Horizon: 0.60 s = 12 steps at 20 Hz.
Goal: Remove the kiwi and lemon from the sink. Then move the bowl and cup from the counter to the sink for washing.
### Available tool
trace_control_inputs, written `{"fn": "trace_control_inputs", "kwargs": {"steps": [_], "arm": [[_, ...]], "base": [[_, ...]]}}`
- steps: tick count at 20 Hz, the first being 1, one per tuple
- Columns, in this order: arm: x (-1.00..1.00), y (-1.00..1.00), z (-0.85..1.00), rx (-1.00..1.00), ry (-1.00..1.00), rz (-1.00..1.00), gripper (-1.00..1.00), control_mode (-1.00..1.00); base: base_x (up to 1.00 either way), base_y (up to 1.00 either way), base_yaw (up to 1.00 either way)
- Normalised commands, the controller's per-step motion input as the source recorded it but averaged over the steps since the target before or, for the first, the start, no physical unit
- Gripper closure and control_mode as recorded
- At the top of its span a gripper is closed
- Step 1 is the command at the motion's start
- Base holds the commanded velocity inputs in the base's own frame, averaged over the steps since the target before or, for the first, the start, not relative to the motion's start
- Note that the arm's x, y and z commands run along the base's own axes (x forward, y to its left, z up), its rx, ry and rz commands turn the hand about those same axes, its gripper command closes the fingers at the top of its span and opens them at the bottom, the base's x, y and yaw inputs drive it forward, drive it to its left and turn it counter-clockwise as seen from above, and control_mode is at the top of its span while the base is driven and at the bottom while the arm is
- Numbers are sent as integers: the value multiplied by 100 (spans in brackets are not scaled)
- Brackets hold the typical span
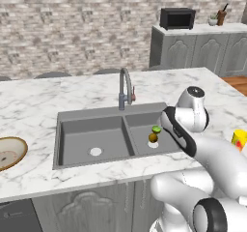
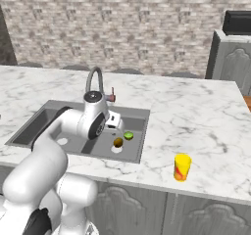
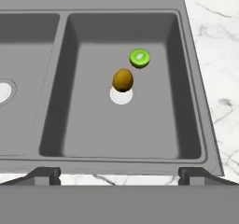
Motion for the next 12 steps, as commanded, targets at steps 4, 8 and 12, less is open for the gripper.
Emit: {"fn": "trace_control_inputs", "kwargs": {"steps": [4, 8, 12], "arm": [[14, 0, -11, 4, 0, 0, -100, -100], [15, 0, -11, 4, 0, 0, -100, -100], [18, 0, -9, 0, 0, 0, -100, -100]], "base": [[0, 0, 0], [0, 0, 0], [0, 0, 0]]}}
